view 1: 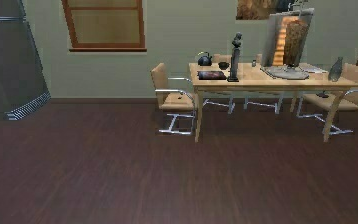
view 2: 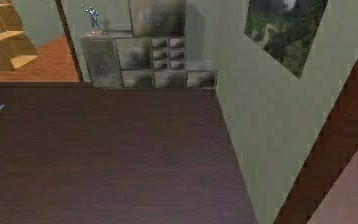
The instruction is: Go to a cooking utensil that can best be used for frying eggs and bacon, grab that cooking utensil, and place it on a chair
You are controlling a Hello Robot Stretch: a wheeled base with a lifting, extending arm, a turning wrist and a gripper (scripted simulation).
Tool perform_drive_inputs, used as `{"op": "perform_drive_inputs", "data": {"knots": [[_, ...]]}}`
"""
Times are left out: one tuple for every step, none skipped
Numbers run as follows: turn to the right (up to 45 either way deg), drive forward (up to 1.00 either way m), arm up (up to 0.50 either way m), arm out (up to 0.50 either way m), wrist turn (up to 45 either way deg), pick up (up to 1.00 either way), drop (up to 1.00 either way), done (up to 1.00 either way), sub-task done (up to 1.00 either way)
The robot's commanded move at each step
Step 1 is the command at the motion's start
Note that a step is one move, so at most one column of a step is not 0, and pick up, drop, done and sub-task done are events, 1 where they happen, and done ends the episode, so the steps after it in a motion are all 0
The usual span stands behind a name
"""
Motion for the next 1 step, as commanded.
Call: {"op": "perform_drive_inputs", "data": {"knots": [[6.0, 0.00, 0.00, 0.00, 0.0, 0.00, 0.00, 0.00, 0.00]]}}
